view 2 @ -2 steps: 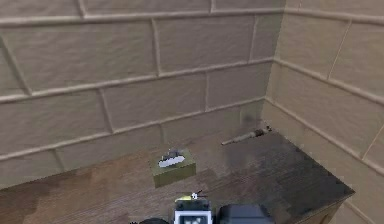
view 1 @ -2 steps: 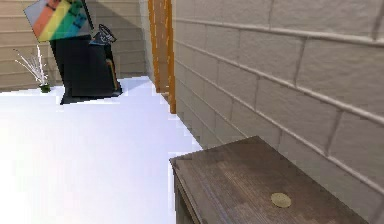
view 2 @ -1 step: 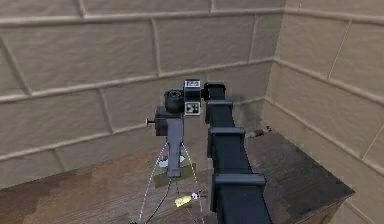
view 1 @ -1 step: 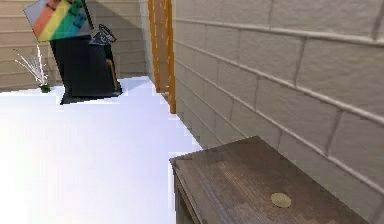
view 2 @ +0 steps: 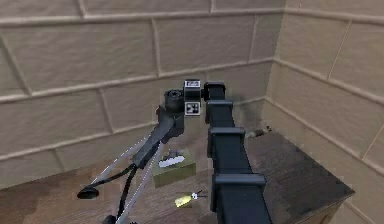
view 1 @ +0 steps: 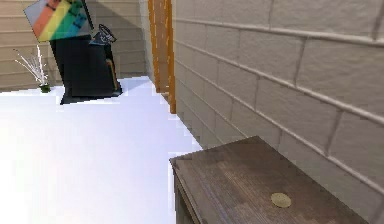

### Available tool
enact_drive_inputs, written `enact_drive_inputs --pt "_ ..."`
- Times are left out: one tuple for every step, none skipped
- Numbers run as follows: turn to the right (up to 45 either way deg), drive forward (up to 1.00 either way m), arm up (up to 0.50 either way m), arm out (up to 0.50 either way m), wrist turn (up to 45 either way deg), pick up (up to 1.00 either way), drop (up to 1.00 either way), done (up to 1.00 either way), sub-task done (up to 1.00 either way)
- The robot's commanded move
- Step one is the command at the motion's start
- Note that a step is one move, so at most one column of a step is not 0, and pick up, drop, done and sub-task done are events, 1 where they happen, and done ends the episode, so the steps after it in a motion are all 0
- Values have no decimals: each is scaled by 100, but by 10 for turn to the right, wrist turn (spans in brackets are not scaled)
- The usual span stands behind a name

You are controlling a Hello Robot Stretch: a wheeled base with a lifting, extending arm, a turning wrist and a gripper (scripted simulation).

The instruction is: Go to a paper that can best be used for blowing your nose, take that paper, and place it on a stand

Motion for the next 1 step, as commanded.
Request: enact_drive_inputs --pt "0 0 0 0 450 0 0 0 0"
